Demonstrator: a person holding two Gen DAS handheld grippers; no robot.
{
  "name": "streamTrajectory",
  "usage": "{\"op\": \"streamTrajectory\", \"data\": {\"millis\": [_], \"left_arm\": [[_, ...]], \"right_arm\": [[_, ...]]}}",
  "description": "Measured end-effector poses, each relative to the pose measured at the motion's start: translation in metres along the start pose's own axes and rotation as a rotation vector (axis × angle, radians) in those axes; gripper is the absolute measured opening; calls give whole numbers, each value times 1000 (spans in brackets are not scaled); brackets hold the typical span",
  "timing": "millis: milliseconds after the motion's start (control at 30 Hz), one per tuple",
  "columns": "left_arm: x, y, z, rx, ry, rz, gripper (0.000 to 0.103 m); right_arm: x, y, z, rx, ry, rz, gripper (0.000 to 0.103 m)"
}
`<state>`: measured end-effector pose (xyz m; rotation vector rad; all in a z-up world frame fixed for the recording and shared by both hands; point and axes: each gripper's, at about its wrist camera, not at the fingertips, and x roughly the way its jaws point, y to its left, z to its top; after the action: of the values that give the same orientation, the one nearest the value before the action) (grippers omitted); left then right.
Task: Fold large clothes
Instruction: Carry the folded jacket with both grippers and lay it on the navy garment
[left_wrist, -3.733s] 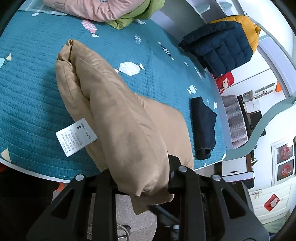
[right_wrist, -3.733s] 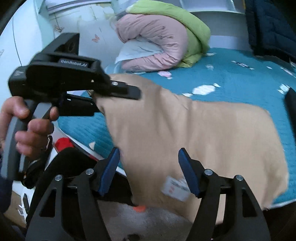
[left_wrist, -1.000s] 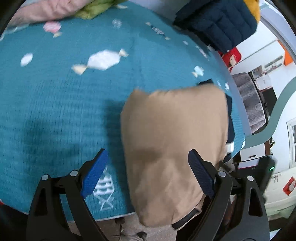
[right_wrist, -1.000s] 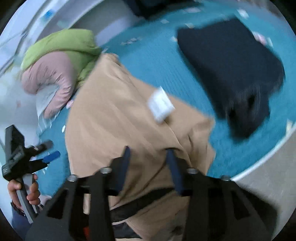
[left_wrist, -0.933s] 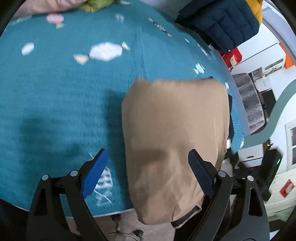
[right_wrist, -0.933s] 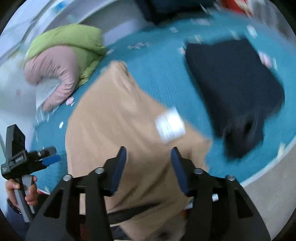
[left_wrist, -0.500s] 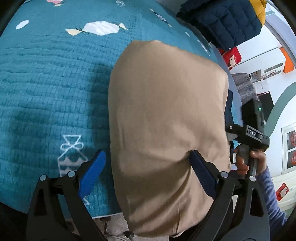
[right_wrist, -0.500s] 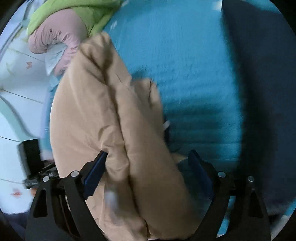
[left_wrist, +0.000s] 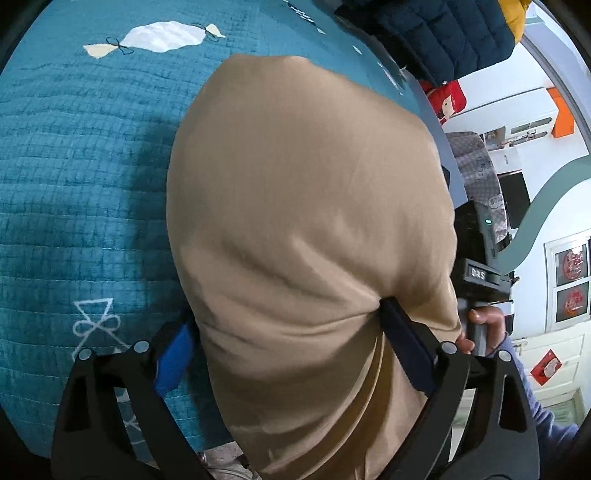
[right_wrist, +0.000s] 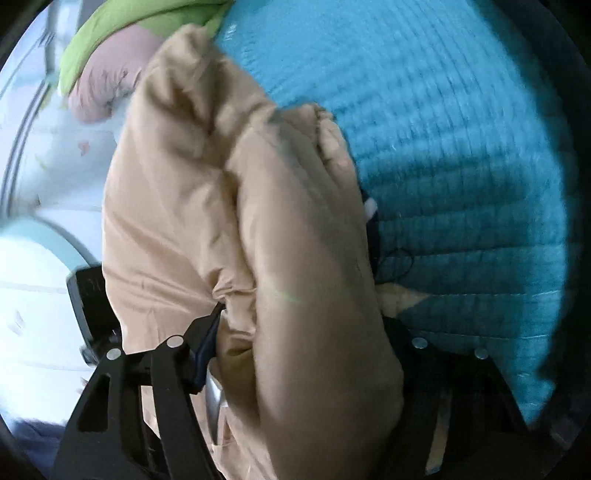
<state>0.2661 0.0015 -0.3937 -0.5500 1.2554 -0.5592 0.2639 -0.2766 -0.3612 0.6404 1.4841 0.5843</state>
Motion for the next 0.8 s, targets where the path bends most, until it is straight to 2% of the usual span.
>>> {"op": "streamTrajectory", "data": {"millis": [100, 167, 200, 267, 400, 533, 667, 800], "left_arm": [[-3, -11, 1, 29, -17, -1, 79], [-10, -16, 0, 52, -35, -6, 66], [-14, -18, -2, 58, -45, -13, 64], [-25, -30, -3, 86, -64, -31, 58], [-49, -64, 0, 146, -101, -80, 58], [-60, -116, 22, 212, -124, -144, 58], [-21, -193, 57, 287, -98, -198, 58], [38, -262, 86, 333, -45, -230, 58]], "right_arm": [[0, 11, -6, -6, -33, 23, 42], [-6, 18, -10, 0, -60, 29, 35], [-11, 21, -13, -3, -76, 29, 33], [-24, 30, -19, -15, -110, 22, 32], [-63, 49, -32, -56, -187, 55, 32], [-127, 71, -31, -88, -279, 39, 32], [-199, 62, -18, -83, -375, -50, 34], [-265, 31, -3, -29, -459, -173, 34]]}}
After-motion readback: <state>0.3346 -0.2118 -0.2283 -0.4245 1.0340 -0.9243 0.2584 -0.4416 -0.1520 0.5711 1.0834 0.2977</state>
